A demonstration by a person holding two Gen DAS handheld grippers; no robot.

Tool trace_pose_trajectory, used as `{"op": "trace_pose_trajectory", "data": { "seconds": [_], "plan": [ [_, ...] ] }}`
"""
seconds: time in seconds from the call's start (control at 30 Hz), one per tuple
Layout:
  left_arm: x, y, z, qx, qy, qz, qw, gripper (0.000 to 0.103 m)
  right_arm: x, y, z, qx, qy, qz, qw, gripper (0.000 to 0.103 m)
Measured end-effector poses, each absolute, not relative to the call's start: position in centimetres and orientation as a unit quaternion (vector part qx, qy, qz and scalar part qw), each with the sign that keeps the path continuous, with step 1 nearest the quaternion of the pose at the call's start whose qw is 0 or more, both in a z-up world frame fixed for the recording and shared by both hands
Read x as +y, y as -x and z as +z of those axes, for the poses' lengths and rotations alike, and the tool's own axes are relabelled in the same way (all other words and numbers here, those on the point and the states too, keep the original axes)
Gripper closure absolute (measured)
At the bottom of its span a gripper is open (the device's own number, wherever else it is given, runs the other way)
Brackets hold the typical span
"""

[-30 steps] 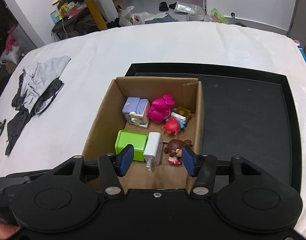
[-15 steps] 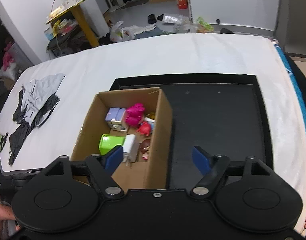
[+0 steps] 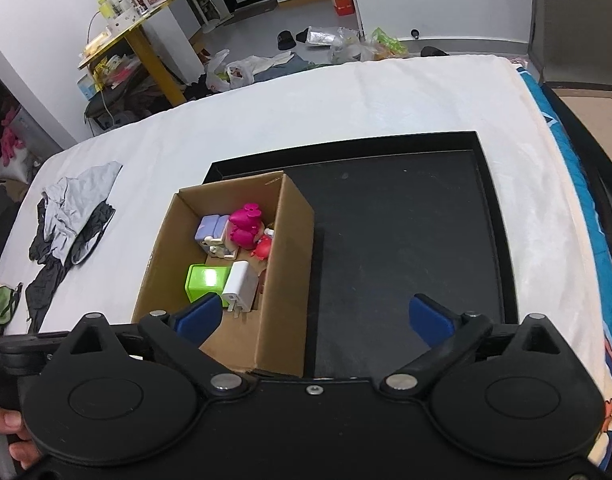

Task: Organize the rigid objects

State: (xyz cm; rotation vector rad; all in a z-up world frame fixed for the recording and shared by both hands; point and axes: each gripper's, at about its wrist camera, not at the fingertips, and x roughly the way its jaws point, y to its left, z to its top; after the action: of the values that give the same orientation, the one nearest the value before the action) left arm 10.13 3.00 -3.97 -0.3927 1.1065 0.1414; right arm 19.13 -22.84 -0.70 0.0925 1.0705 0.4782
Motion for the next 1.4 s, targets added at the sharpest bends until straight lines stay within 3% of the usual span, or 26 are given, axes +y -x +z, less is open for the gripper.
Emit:
{"op": "trace_pose_trajectory", "data": {
  "seconds": [0.13, 0.33, 0.53, 1.4],
  "plan": [
    [2.3, -9.6, -2.6, 0.513, 0.182, 0.058, 0.837, 0.034, -24.0, -18.6, -0.1, 0.499, -0.053, 0.219, 0.837, 0.000],
    [1.1, -8.3, -0.4, 0.502, 0.168, 0.048, 0.847, 0.019, -25.5, -17.6, 0.5, 0.494, -0.069, 0.214, 0.840, 0.000],
    [0.2, -6.7, 1.9, 0.486, 0.153, 0.047, 0.859, 0.011, -26.6, -16.1, 1.3, 0.483, -0.076, 0.212, 0.846, 0.000],
    [-2.3, 2.8, 7.3, 0.426, 0.128, 0.039, 0.895, 0.008, -27.0, -8.4, 5.3, 0.454, -0.040, 0.179, 0.872, 0.000]
  ]
}}
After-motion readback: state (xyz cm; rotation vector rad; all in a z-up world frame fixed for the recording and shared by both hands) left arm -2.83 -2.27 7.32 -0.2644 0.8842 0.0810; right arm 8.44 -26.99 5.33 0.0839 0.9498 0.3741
